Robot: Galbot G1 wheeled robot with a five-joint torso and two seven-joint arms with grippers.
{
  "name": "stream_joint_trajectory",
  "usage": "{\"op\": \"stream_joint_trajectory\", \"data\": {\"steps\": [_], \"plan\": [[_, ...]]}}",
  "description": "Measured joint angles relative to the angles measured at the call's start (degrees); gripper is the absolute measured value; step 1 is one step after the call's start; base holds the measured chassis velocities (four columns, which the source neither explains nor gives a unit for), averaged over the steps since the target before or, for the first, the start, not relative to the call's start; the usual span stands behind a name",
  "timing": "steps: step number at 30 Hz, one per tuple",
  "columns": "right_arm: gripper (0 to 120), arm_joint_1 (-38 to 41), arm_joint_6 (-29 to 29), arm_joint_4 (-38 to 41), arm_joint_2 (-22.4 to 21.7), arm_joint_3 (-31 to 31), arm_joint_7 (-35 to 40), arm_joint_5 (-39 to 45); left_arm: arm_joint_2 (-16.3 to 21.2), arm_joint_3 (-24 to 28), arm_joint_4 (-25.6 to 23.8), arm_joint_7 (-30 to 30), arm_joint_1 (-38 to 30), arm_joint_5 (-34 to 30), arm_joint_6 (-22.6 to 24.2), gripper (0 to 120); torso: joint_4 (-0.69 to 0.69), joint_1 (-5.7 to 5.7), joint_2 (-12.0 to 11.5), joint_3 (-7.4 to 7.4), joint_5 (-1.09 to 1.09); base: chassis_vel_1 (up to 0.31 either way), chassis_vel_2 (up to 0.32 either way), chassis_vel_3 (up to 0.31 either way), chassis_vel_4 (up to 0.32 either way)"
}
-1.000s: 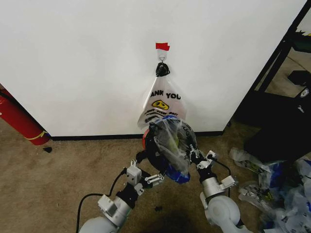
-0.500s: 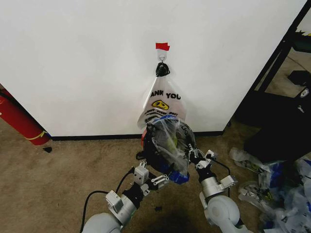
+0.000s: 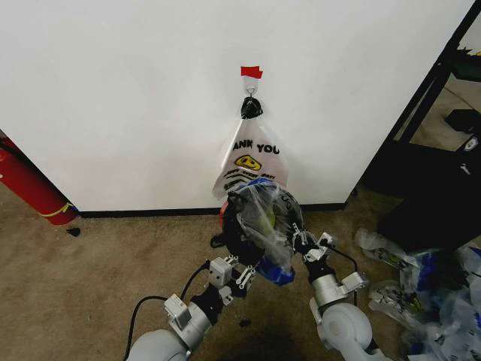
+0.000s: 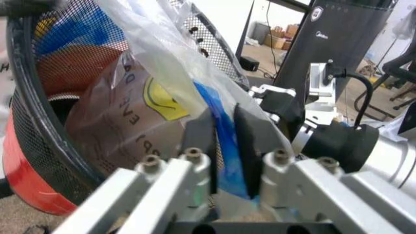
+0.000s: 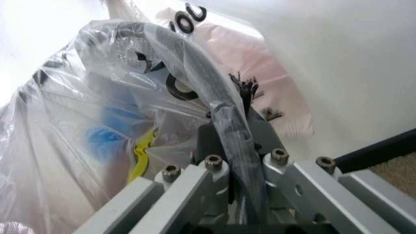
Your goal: Pick up the garbage bag from the wall and place it over the trash bin.
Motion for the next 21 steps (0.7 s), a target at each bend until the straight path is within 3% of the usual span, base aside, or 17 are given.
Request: {"op": "stream_joint_trajectory", "data": {"steps": [2, 9, 21], "plan": [[1, 0.14, -0.01, 0.0, 0.04, 0.07, 0.2, 0.01, -0.04, -0.47, -0.2, 0.07, 0.35, -0.01, -0.21, 0, 0.0, 0.0, 0.0, 0.0, 0.0, 0.0, 0.0, 0.0, 0.0], [1, 0.29, -0.13, 0.44, -0.03, 0.47, 1.98, 3.27, -0.63, -2.69, -0.82, -0.58, 2.8, 0.96, -1.31, 0, 0.0, 0.0, 0.0, 0.0, 0.0, 0.0, 0.0, 0.0, 0.0], [1, -1.3, -4.17, 3.72, -1.58, 1.9, 7.6, 9.12, -1.67, -4.42, 2.75, -3.96, 5.69, 3.39, -1.75, 0, 0.0, 0.0, -0.01, 0.0, -0.01, 0.0, 0.0, 0.0, 0.0]]}}
